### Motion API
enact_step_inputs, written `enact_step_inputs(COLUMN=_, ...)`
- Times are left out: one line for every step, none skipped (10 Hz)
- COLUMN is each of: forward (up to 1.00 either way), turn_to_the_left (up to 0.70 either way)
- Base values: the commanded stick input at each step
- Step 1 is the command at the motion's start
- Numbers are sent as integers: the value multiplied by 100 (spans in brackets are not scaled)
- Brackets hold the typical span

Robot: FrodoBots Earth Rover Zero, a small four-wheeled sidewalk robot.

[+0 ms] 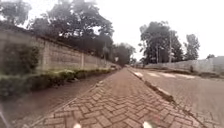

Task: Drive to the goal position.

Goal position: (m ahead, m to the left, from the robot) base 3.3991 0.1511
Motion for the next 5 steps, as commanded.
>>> enact_step_inputs(forward=70, turn_to_the_left=0)
enact_step_inputs(forward=70, turn_to_the_left=0)
enact_step_inputs(forward=70, turn_to_the_left=0)
enact_step_inputs(forward=70, turn_to_the_left=14)
enact_step_inputs(forward=70, turn_to_the_left=12)
